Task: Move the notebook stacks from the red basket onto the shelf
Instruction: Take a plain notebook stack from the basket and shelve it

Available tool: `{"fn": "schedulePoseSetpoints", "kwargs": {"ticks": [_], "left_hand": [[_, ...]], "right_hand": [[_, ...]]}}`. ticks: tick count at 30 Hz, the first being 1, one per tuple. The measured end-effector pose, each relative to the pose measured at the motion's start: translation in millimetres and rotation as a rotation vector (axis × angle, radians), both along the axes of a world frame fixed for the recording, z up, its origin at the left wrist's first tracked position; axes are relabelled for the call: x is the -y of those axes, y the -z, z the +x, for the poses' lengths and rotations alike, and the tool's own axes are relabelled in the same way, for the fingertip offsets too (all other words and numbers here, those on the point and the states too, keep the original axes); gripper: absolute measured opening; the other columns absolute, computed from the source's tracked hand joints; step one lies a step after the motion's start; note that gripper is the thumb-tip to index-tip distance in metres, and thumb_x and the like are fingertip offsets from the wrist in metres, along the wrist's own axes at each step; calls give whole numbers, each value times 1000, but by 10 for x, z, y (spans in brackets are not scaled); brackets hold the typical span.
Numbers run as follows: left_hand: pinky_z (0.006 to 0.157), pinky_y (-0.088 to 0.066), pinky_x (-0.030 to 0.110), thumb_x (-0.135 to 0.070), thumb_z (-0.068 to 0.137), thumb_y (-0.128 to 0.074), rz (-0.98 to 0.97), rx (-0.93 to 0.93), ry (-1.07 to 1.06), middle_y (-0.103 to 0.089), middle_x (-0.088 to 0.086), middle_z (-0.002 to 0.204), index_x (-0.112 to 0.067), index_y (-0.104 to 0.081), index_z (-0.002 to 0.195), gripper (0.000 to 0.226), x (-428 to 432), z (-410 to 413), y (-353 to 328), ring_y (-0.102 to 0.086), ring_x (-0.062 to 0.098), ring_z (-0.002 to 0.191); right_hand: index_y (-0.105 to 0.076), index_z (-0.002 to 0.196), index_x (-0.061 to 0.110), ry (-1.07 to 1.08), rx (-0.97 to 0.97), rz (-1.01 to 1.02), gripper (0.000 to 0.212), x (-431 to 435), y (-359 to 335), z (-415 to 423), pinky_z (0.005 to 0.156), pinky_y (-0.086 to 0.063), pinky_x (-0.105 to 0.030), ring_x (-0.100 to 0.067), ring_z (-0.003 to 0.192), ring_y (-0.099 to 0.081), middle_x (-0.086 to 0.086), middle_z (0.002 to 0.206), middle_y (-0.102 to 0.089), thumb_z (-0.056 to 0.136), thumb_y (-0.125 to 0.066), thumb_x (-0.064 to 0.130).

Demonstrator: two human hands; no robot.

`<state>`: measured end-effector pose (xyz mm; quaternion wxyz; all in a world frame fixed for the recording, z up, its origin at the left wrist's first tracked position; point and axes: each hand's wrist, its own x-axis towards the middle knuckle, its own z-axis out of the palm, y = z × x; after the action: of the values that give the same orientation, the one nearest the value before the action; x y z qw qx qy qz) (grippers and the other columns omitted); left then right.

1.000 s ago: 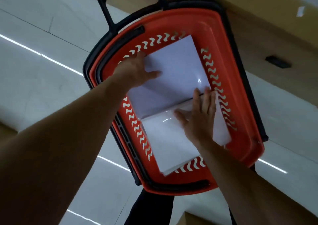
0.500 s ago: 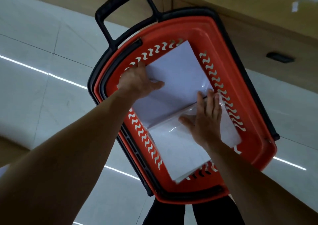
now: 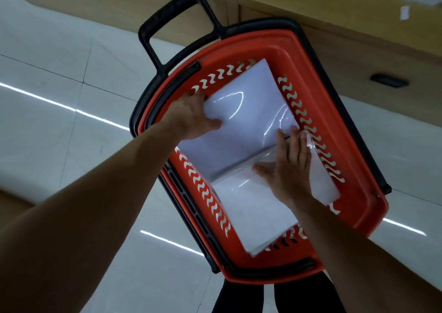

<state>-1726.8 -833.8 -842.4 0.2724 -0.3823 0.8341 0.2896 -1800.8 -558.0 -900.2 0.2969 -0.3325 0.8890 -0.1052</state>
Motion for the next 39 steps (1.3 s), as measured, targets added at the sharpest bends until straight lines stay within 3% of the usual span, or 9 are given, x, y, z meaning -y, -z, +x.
{"fn": "schedulePoseSetpoints", "kwargs": {"ticks": [6, 12, 18, 22, 24, 27, 31, 35, 39], "left_hand": [[88, -48, 37, -42, 83, -78, 194, 8, -83, -54, 4, 133, -26, -39, 142, 73, 46, 38, -118, -55, 24, 113], [87, -43, 34, -42, 87, -75, 201, -10, -42, -56, 0, 127, -26, -38, 145, 71, -24, 59, -231, -52, 19, 106], [80, -44, 31, -38, 85, -75, 126, -123, -21, -60, 0, 121, -25, -48, 134, 57, -177, 144, -607, -56, 17, 99], [91, -46, 36, -42, 81, -75, 3, -187, -76, -59, 5, 127, -23, -48, 138, 66, -56, 390, -1136, -58, 27, 110], [85, -44, 32, -41, 81, -75, -33, -242, -203, -60, 5, 125, -23, -48, 140, 68, 17, 618, -1401, -57, 27, 107], [68, -42, 19, -40, 81, -77, -40, -356, -488, -63, -6, 106, -21, -54, 133, 60, 52, 987, -1641, -59, 19, 91], [61, -37, 6, -52, 75, -76, 3, -390, -788, -60, -24, 95, -24, -56, 127, 62, -52, 1492, -1516, -58, -5, 80], [65, -43, 14, -61, 69, -68, 64, -416, -1008, -68, -11, 107, -19, -58, 128, 73, -288, 1847, -1136, -67, 17, 98], [70, -42, 11, -53, 76, -70, 55, -464, -1071, -59, -16, 115, -24, -41, 146, 81, -385, 1878, -947, -61, 13, 102]], "right_hand": [[-1, 163, 23, -7, -11, 19, 111, -4, 24, -9, 121, 0, -49, -28, 154, 16, -10, 170, 10, 80, -32, 90], [6, 163, 21, -54, -40, 87, 111, 0, -5, 4, 122, 2, -48, -32, 155, 15, -11, 170, 15, 83, -33, 87], [18, 160, 28, -55, 115, 118, 110, 164, -401, -45, 124, 4, -48, -27, 153, 26, -6, 166, 30, 79, -23, 90], [13, 162, 24, 37, 278, -26, 110, 595, -922, 85, 126, -15, -49, -26, 157, 2, -6, 171, 7, 82, -28, 87], [9, 163, 21, 89, 362, -113, 105, 861, -1181, 197, 122, -28, -47, -28, 155, -16, -9, 170, -9, 86, -34, 80], [5, 163, 13, 94, 442, -107, 91, 1225, -1418, 375, 114, -33, -40, -31, 150, -28, -14, 167, -22, 100, -40, 61], [0, 163, 21, 20, 498, -117, 97, 1529, -1388, 627, 112, -39, -43, -30, 145, -39, -10, 165, -29, 91, -34, 76], [-8, 159, 25, 79, 533, -98, 99, 1625, -1212, 811, 103, -45, -48, -33, 128, -54, -12, 148, -49, 81, -45, 74], [-18, 155, 37, 207, 538, -221, 92, 1614, -1066, 863, 101, -50, -49, -24, 121, -60, -3, 139, -57, 77, -57, 68]]}}
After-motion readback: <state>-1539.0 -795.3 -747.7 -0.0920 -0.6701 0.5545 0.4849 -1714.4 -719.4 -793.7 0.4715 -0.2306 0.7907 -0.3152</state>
